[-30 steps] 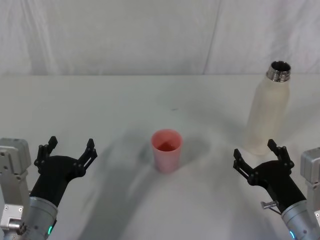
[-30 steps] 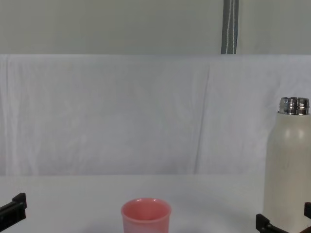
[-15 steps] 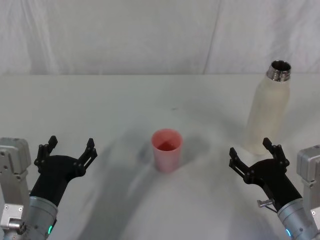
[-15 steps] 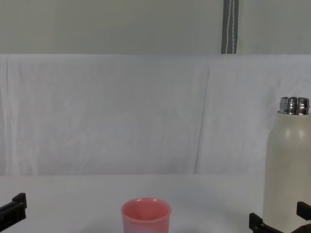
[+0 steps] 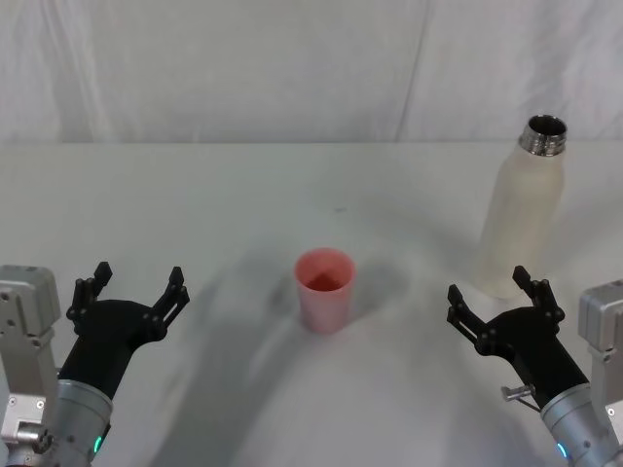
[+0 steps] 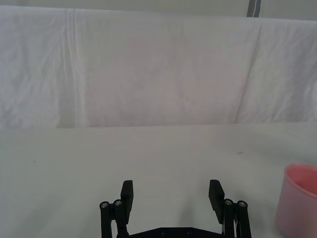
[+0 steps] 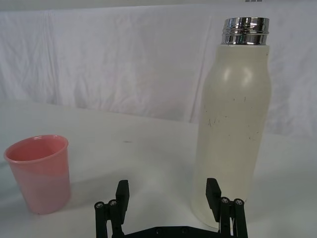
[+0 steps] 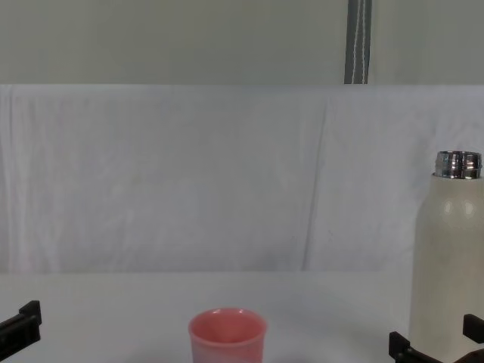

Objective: Grasp the thermos with one hand and pour water into the cup lid.

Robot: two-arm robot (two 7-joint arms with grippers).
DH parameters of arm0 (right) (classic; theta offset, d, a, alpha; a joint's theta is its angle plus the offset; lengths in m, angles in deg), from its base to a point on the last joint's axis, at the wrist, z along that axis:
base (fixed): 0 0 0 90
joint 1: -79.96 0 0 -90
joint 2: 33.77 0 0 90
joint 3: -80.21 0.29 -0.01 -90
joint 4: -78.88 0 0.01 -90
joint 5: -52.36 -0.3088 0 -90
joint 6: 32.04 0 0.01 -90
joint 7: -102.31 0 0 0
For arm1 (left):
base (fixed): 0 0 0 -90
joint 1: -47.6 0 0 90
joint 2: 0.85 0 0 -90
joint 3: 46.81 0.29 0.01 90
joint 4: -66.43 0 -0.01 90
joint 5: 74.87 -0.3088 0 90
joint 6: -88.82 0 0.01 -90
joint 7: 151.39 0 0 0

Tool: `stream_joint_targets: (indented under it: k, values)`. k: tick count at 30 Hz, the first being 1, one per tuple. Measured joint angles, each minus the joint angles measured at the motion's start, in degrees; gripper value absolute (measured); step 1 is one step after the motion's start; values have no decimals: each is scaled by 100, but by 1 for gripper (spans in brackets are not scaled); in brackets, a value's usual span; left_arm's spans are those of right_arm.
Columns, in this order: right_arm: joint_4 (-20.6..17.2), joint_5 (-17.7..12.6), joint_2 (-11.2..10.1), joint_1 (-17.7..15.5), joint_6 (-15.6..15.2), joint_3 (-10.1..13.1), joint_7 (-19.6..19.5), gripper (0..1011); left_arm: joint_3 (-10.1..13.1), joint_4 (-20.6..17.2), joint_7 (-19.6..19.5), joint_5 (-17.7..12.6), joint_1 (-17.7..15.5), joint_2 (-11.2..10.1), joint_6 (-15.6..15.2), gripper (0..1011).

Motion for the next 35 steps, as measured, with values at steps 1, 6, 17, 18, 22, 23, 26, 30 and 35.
stream_joint_targets:
  k: [1, 6, 17, 18, 22, 23, 26, 30, 35]
  values:
    - [0, 0, 0, 0, -1, 0, -1, 1001, 0, 0, 0, 0, 0, 0, 0, 1001]
    - [-2, 1, 0, 0, -3, 3, -4, 1000, 0, 0, 0, 0, 0, 0, 1, 1001]
    - [-7, 4, 0, 0, -7, 5, -9, 1000, 0, 0, 0, 0, 0, 0, 0, 1001]
    - [-8, 4, 0, 0, -7, 5, -9, 1000, 0, 0, 0, 0, 0, 0, 0, 1001]
    - [-7, 6, 0, 0, -7, 5, -9, 1000, 0, 0, 0, 0, 0, 0, 0, 1001]
    - [-8, 6, 0, 0, -7, 5, -9, 1000, 0, 0, 0, 0, 0, 0, 0, 1001]
    - [-7, 7, 0, 0, -7, 4, -9, 1001, 0, 0, 0, 0, 0, 0, 0, 1001]
    - [-8, 7, 0, 0, -6, 4, -9, 1001, 0, 0, 0, 0, 0, 0, 0, 1001]
    - [-8, 7, 0, 0, -6, 4, -8, 1000, 0, 0, 0, 0, 0, 0, 0, 1001]
